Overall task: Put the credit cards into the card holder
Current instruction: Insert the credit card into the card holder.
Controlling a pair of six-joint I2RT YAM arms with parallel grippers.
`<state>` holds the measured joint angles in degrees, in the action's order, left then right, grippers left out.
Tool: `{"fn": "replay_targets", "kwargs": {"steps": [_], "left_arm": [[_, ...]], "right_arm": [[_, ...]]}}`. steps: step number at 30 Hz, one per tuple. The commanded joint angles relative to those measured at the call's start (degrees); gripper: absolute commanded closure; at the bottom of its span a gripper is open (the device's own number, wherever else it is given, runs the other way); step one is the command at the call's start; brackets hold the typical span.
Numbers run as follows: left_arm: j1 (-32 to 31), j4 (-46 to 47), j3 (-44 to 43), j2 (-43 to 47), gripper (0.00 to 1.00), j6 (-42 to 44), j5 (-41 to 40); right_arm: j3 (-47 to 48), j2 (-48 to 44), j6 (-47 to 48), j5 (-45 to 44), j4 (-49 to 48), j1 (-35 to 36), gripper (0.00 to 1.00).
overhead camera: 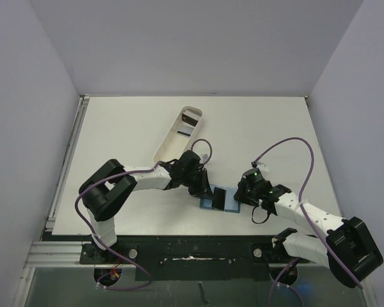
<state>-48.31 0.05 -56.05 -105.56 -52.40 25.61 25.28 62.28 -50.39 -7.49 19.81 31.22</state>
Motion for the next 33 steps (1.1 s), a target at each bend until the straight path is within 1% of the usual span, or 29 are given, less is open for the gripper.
{"fn": "replay_targets", "kwargs": {"steps": [1, 7, 14, 23, 31, 33], "left_arm": [[0.24, 2.64, -0.58, 2.05, 1.0, -0.28, -1.74], [0.0, 5.63, 0.89, 1.4, 1.0, -1.85, -1.78], [-0.68, 6.88, 1.69, 1.32, 1.0, -2.92, -3.36], [-1.65, 8.07, 3.77, 2.96, 1.0, -5.13, -6.81], [-2.22, 8.62, 4.1, 3.88, 1.0, -6.12, -8.14], [-2.39, 9.01, 3.98, 3.45, 1.0, -6.42, -8.08]], "right_arm": [[-0.42, -0.93, -1.06, 0.01, 1.1, 1.2, 0.71], [-1.08, -0.16, -2.43, 0.28, -0.26, 2.62, 0.72], [-1.02, 0.78, -3.59, -0.14, -0.75, 4.25, 0.72], [-0.7, -1.31, -5.11, -0.72, 1.04, 4.46, 0.73], [-2.05, -5.68, -7.66, 0.24, 2.56, 4.72, 0.63], [-2.77, -6.11, -8.04, 0.47, 2.16, 4.89, 0.62]]}}
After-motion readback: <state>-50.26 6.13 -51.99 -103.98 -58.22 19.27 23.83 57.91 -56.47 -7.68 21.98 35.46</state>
